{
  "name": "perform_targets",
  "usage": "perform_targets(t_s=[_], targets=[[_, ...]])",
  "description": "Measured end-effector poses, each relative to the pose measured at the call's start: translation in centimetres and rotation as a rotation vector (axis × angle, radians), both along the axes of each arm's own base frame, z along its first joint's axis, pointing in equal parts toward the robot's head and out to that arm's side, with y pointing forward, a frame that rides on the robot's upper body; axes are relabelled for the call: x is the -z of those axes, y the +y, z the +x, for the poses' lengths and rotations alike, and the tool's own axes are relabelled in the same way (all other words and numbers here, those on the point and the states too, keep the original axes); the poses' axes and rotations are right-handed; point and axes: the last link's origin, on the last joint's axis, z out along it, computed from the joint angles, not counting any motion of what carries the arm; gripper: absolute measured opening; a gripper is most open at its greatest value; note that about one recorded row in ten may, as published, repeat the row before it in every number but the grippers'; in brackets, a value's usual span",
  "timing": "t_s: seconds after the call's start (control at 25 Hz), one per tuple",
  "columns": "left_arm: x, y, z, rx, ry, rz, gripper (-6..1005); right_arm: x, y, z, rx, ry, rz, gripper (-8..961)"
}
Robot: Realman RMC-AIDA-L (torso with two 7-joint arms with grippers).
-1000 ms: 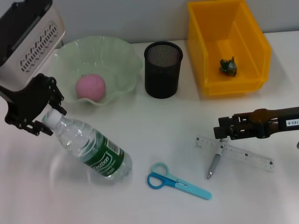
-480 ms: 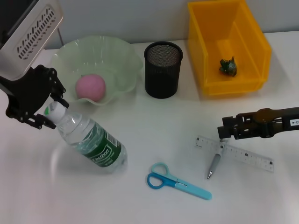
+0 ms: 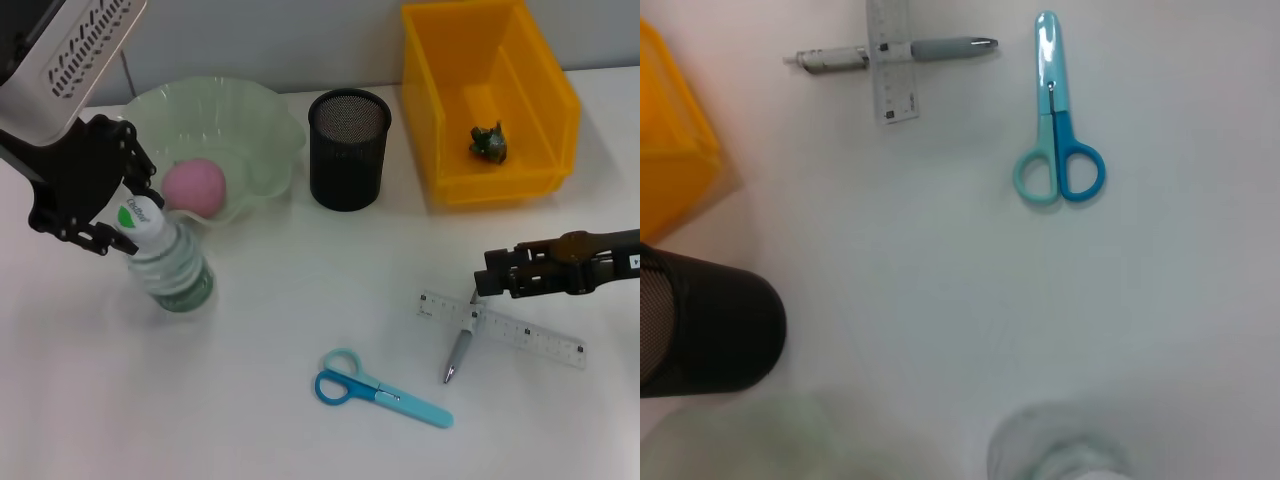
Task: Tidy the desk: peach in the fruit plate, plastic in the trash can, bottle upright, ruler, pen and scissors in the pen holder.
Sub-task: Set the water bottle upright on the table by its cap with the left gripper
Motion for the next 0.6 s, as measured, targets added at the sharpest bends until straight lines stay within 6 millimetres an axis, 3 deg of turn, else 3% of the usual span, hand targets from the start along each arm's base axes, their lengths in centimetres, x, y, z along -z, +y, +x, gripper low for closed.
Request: perform_targets(t_s=[0.6], targets=[[-0.75,0.66,0.22,-0.056,-0.042,0.025,441,0.29,0.02,-0.07,-0.001,0.000,0.000,745]])
